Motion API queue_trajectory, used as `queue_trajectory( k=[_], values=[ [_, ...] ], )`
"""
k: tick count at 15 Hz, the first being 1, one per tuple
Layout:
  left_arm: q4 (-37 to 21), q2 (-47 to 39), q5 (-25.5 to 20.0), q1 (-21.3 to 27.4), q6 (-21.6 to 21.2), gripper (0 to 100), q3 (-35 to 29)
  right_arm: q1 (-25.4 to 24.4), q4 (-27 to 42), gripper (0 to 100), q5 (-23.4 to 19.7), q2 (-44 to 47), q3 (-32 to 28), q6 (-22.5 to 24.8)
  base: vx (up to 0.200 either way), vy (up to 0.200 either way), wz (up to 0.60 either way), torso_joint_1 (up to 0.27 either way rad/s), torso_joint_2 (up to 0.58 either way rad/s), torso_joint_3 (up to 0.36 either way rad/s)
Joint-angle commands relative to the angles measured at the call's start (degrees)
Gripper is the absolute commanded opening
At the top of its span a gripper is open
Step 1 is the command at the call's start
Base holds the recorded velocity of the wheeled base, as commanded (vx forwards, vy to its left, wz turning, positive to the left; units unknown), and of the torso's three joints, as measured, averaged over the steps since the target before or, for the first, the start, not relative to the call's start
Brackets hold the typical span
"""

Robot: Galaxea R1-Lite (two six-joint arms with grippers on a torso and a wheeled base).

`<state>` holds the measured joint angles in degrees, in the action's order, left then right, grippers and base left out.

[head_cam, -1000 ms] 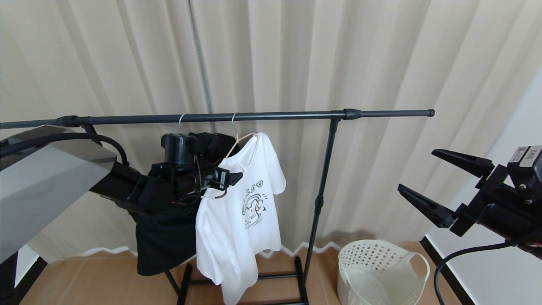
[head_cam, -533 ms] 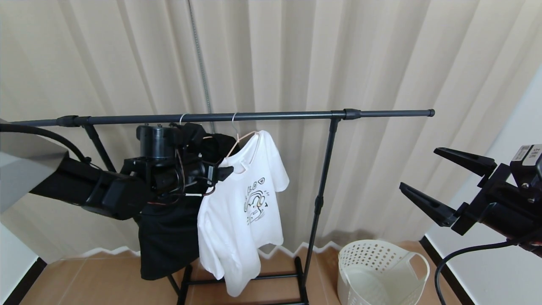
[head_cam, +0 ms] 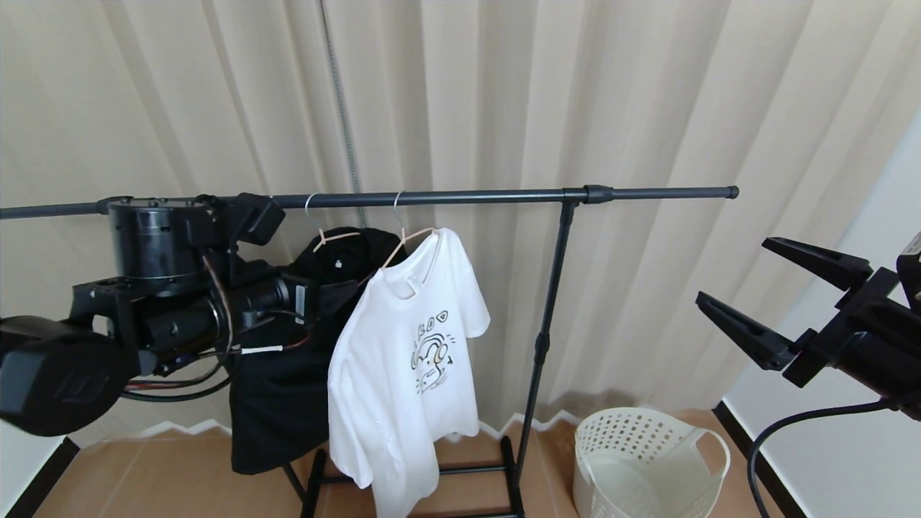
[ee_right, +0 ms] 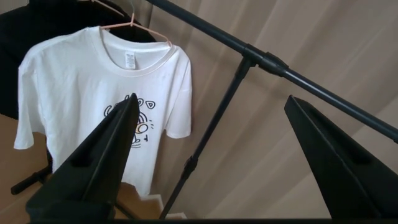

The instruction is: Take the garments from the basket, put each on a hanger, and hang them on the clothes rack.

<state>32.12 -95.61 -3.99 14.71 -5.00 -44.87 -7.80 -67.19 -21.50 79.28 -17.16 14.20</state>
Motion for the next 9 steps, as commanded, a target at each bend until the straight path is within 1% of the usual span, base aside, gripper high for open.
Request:
queue_trajectory(
  k=[1,2,3,4,5,7,8,9],
  values=[
    [0.22,7.63,-0.14,0.05,-0.01,100,5.50,-0.02,5.23,100,3.05,-5.54,-1.20,-2.95,0.000,0.000,0.00,0.000,0.00,0.000],
    [0.22,9.39,-0.14,0.14,-0.28,100,7.17,-0.02,10.59,100,4.37,-8.44,-1.64,-4.45,0.000,0.000,0.00,0.000,0.00,0.000],
    [1.10,11.68,-0.32,0.49,-0.19,100,9.81,-0.11,21.05,100,6.04,-13.09,-3.23,-5.76,0.000,0.000,0.00,0.000,0.00,0.000],
    [3.56,12.82,-0.32,0.58,-0.19,100,12.18,-0.46,30.90,100,7.44,-17.22,-4.46,-5.94,0.000,0.000,0.00,0.000,0.00,0.000],
    [7.16,13.43,-0.32,1.37,-0.10,100,15.34,-0.55,38.45,100,8.67,-21.18,-4.90,-6.03,0.000,0.000,0.00,0.000,0.00,0.000],
    [15.60,14.14,-0.32,3.13,-0.10,100,22.90,-0.46,47.51,100,10.43,-28.39,-3.75,-6.20,0.000,0.000,0.00,0.000,0.00,0.000],
    [16.13,14.14,-0.32,3.22,-0.19,100,23.43,-0.46,47.86,100,10.61,-29.09,-3.49,-6.20,0.000,0.000,0.00,0.000,0.00,0.000],
    [20.17,15.02,-0.32,5.06,-0.01,100,30.02,-0.46,51.55,100,12.28,-36.56,0.47,-6.12,0.000,0.000,0.00,0.000,0.00,0.000]
  ],
)
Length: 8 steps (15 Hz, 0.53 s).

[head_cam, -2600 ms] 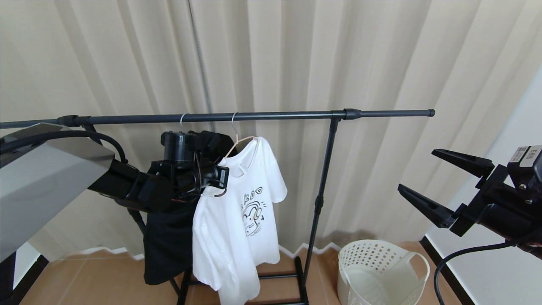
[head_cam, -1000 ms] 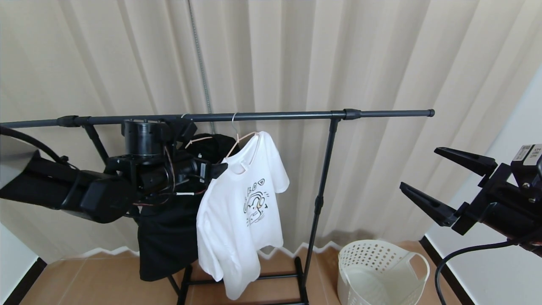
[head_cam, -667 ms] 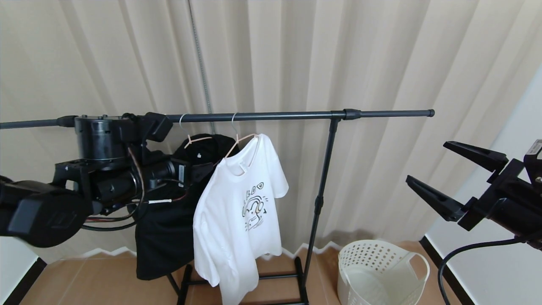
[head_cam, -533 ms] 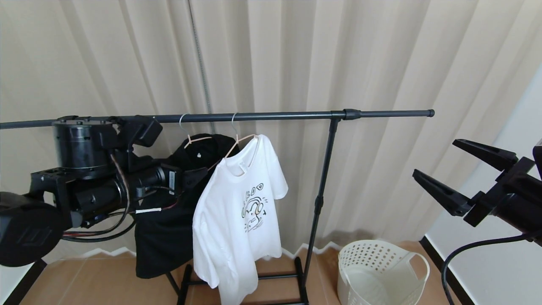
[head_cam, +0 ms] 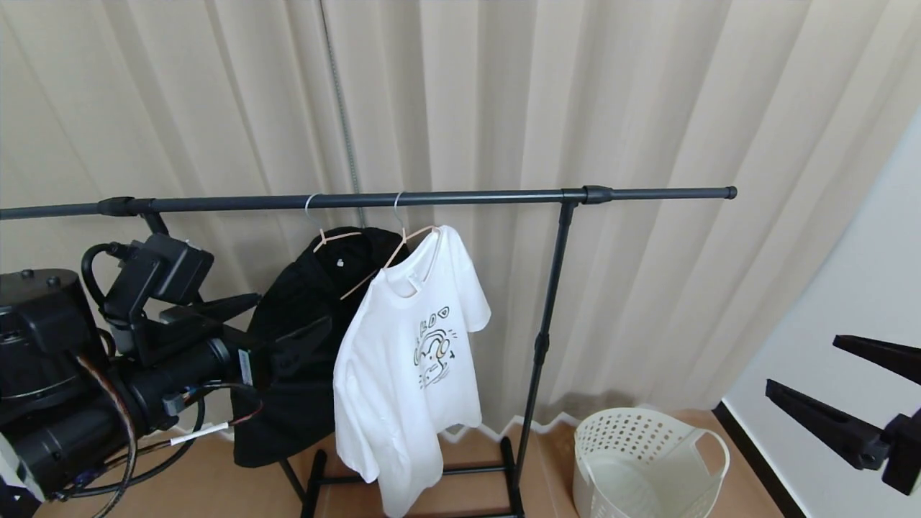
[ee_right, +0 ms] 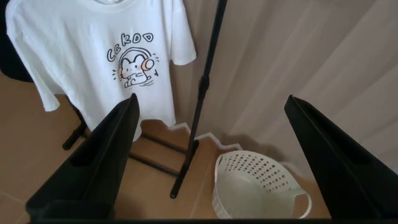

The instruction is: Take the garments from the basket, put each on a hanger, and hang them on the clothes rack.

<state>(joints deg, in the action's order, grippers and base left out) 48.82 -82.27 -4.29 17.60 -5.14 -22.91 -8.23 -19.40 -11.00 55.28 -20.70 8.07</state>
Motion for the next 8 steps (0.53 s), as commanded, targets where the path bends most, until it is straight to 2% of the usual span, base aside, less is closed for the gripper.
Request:
queue_trajectory(
  k=[1,2,4,7,8],
  values=[
    [3.91,2.56,-0.02,2.96,0.13,100,11.04,0.05,5.33,100,2.38,-16.88,6.81,0.02,0.000,0.000,0.00,0.000,0.00,0.000],
    [3.91,2.82,-0.02,3.14,0.13,100,11.48,0.05,5.60,100,2.47,-17.58,7.16,0.10,0.000,0.000,0.00,0.000,0.00,0.000],
    [3.91,7.30,0.07,4.90,1.28,100,17.28,0.14,9.73,100,2.65,-28.65,14.99,0.10,0.000,0.000,0.00,0.000,0.00,0.000],
    [3.91,12.93,0.07,5.07,1.45,100,22.91,0.23,15.44,100,2.56,-37.97,20.08,0.02,0.000,0.000,0.00,0.000,0.00,0.000],
    [0.75,15.74,0.34,4.98,2.07,100,22.91,0.23,18.08,100,2.56,-40.52,20.70,0.02,0.000,0.000,0.00,0.000,0.00,0.000]
  ],
)
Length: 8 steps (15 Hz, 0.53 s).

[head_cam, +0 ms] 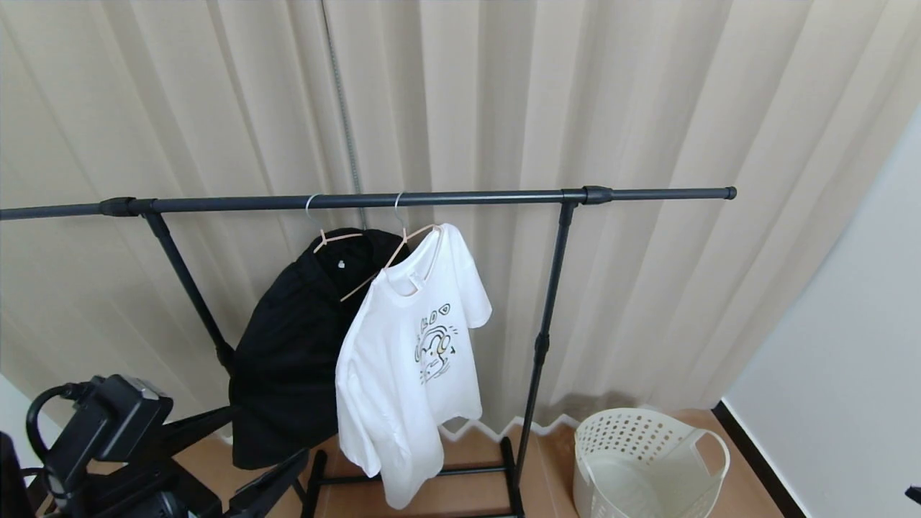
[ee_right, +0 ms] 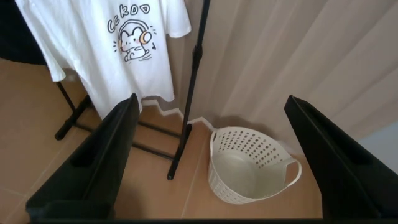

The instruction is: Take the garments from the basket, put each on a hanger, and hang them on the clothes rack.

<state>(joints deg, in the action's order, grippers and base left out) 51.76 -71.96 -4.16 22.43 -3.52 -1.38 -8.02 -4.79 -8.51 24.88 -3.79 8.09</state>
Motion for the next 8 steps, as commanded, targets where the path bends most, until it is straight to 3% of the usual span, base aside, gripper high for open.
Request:
queue_trajectory(
  k=[1,5,6,8],
  values=[
    [-7.29,9.21,0.20,-0.02,2.12,100,1.38,0.02,5.67,100,-0.19,-11.35,3.70,-0.10,0.000,0.000,0.00,0.000,0.00,0.000],
    [-30.84,28.46,0.03,0.07,2.56,100,1.38,0.02,6.11,100,0.07,-11.52,3.44,-0.71,0.000,0.000,0.00,0.000,0.00,0.000],
    [-43.85,39.27,-0.15,0.07,2.64,100,1.38,0.02,6.11,100,0.07,-11.52,3.44,-1.15,0.000,0.000,0.00,0.000,0.00,0.000],
    [-51.41,48.49,0.03,-0.72,3.70,100,0.76,-0.15,6.20,100,-0.02,-11.35,3.44,-1.33,0.000,0.000,0.00,0.000,0.00,0.000]
  ],
)
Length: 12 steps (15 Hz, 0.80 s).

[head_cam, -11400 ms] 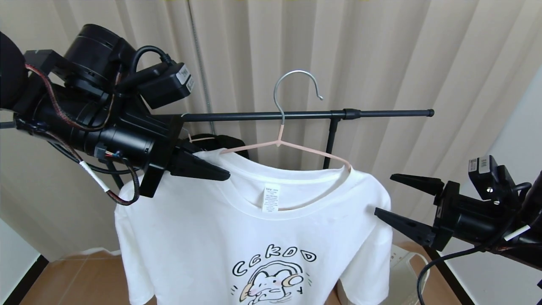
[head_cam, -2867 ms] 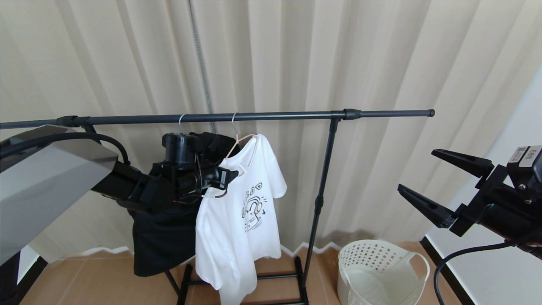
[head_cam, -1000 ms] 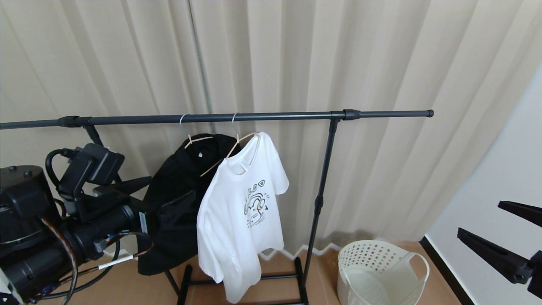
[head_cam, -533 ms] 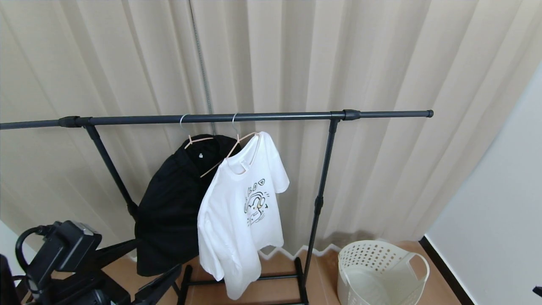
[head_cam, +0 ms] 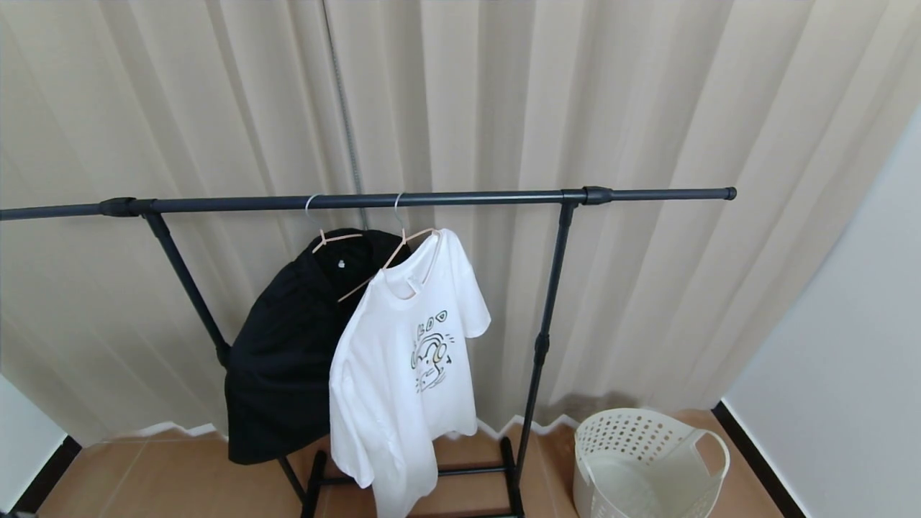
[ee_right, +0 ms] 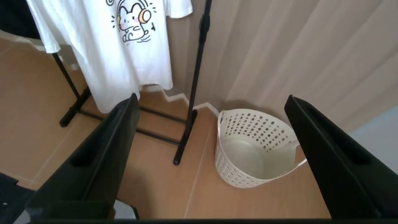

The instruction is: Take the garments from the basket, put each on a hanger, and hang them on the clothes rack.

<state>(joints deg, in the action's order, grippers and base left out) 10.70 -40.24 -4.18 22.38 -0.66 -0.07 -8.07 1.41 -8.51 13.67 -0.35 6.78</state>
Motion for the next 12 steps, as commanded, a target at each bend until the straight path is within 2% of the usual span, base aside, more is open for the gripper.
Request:
queue_trajectory(
  k=[1,3,5,8,9,10,11,12],
  values=[
    [-11.23,19.15,1.81,-2.34,0.31,100,-0.37,-0.10,0.17,100,-0.19,-0.04,0.00,-0.01,0.000,0.000,0.00,0.000,0.00,0.000],
    [-11.67,21.61,6.82,-5.24,-2.24,100,-0.28,-0.10,0.17,100,-0.02,-0.48,-0.09,-0.10,0.000,0.000,0.00,0.000,0.00,0.000],
    [-11.67,27.41,7.26,-11.13,-2.07,100,-0.28,0.34,0.17,100,0.34,-1.54,-0.09,-0.36,0.000,0.000,0.00,0.000,0.00,0.000],
    [-11.49,35.76,7.17,-19.31,-1.89,100,-0.19,3.59,0.34,100,1.13,-4.61,-0.09,-0.36,0.000,0.000,0.00,0.000,0.00,0.000],
    [-11.58,36.73,7.17,-20.80,-1.89,100,-0.28,4.12,0.34,100,1.13,-5.76,-0.09,-0.36,0.000,0.000,0.00,0.000,0.00,0.000],
    [-11.41,40.24,7.26,-22.03,-1.89,100,-0.10,7.19,0.34,100,1.21,-8.66,-0.17,-0.27,0.000,0.000,0.00,0.000,0.00,0.000],
    [-11.41,40.24,7.43,-22.03,-1.80,100,-0.10,9.39,0.26,100,1.21,-10.06,-0.09,-0.36,0.000,0.000,0.00,0.000,0.00,0.000],
    [-11.32,40.24,7.35,-22.03,-0.57,100,-0.10,9.56,-0.18,100,1.39,-11.12,0.09,-0.63,0.000,0.000,0.00,0.000,0.00,0.000]
  ],
)
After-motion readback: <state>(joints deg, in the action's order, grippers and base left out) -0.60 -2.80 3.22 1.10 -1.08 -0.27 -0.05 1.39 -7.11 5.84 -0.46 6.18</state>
